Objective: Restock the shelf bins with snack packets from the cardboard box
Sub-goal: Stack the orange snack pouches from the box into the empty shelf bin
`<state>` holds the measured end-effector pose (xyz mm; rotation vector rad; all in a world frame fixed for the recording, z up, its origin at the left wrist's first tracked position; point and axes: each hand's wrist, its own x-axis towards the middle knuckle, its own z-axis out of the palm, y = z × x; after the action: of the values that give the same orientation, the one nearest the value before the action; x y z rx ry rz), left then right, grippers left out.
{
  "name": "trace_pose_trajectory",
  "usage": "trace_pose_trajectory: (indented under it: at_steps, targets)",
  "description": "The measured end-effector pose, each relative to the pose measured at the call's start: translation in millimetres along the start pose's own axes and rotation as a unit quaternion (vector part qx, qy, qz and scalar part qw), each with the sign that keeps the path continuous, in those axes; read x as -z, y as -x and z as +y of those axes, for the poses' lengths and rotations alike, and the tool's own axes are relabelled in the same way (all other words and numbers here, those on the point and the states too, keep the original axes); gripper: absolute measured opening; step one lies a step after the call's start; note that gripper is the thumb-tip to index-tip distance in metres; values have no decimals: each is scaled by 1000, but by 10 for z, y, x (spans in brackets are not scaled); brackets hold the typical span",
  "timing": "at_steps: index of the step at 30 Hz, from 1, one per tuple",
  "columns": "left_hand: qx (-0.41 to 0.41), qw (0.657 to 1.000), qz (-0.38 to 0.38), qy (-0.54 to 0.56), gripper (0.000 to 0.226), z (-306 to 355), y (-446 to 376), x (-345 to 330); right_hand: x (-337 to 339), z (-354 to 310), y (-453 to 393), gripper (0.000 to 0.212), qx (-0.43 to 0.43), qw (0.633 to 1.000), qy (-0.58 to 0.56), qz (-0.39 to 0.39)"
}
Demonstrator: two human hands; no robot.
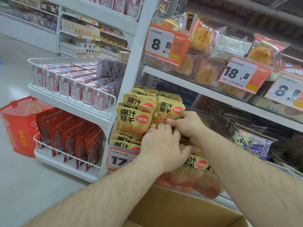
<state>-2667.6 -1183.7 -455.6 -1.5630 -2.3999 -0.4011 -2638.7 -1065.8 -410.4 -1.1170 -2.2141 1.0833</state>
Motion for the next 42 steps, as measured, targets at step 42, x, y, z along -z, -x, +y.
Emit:
trace_pose_trajectory:
  at_steps: [42]
  targets:
    - [240, 853, -367, 282, 16, -408, 1181, -820, -2595, 3108, 1690, 40, -462, 863, 28, -203]
